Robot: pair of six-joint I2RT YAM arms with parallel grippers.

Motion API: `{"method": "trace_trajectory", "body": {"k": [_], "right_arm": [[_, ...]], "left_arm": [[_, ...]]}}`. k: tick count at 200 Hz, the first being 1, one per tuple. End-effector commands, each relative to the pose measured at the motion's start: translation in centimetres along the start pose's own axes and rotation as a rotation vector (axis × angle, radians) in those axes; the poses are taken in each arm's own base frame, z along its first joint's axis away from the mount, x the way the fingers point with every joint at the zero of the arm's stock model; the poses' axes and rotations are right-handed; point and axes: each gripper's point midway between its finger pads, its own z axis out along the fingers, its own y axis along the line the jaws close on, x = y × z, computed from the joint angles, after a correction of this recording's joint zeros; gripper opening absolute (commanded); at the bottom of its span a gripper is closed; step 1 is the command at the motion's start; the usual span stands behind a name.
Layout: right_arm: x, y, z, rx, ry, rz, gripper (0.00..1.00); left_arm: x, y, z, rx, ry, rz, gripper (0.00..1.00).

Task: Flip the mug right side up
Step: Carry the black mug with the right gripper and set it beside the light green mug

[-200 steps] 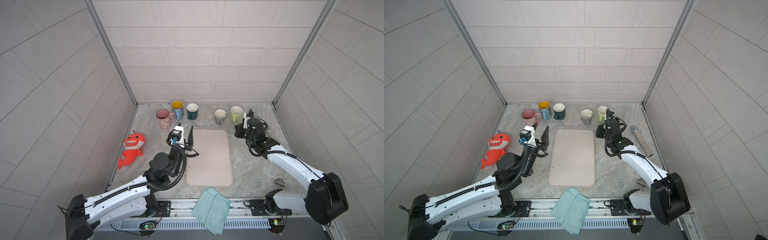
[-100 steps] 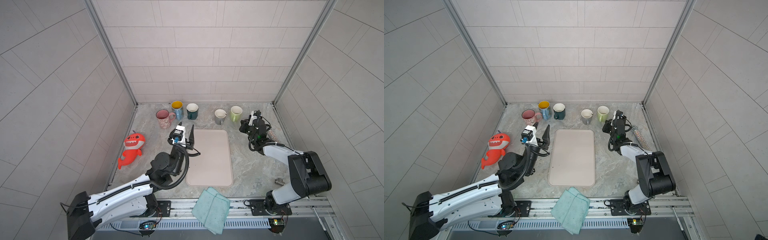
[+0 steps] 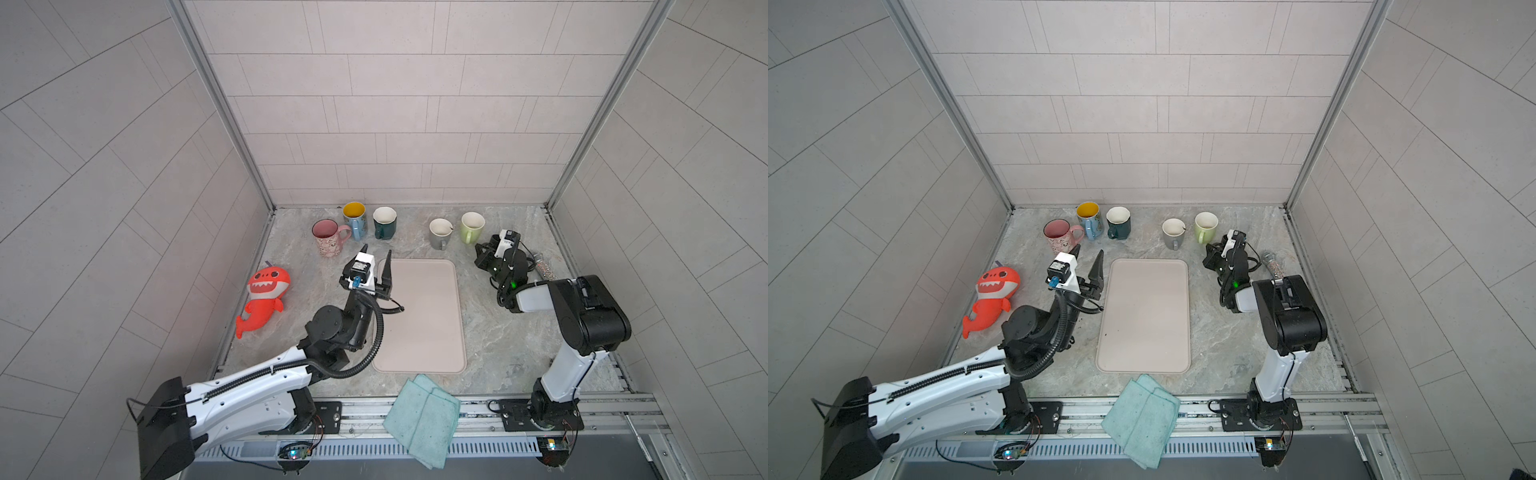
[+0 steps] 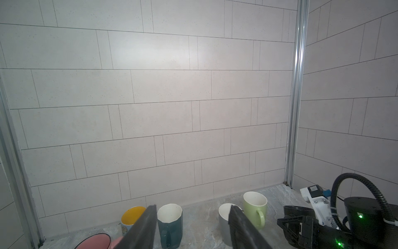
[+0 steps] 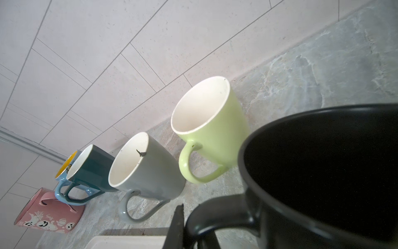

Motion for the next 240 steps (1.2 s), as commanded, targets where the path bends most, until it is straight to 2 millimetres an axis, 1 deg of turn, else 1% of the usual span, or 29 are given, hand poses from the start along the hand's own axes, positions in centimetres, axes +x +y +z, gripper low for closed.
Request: {"method": "trace_trajectory", "body": {"k": [1, 41, 109, 111, 114, 159, 200, 229, 240], "right_arm": [[-3.6, 2.4, -0.3, -0.109, -0.149, -0.019, 0.00], [-2.3, 1.7, -0.4, -0.120, -0.147, -0.006, 0.00], [-0.7, 1.8, 0.0, -0.133, -0.120, -0.030, 0.00], [0.0, 1.4, -0.3, -0.122, -0.104, -0.029, 0.00], [0.4, 1.3, -0.4, -0.121, -0.097, -0.029, 0.00], [2.5, 1.2, -0.8, -0.117, -0.064, -0.047, 0.00], [4.0, 0.9, -0.9, -0.114, -0.048, -0.049, 0.00], [4.5, 0.7, -1.1, -0.105, -0.045, -0.056, 0.00], [4.7, 0.6, -1.2, -0.102, -0.041, -0.060, 0.05]], "left_arm": [[-0.5, -0.1, 0.0, 0.006, -0.034, -0.021, 0.58], [-0.3, -0.7, 0.1, 0.027, -0.036, -0.014, 0.58], [-0.2, -0.5, -0.2, 0.027, -0.040, -0.007, 0.58], [-0.2, -0.5, -0.2, 0.027, -0.040, -0.008, 0.58], [-0.1, -0.5, -0.2, 0.027, -0.039, -0.007, 0.58], [0.1, -0.6, -0.3, 0.030, -0.040, -0.003, 0.59], [0.2, -0.3, -0.6, 0.029, -0.042, -0.003, 0.60], [0.2, -0.1, -0.9, 0.029, -0.041, -0.002, 0.60], [0.3, -0.1, -0.9, 0.030, -0.041, -0.001, 0.60]]}}
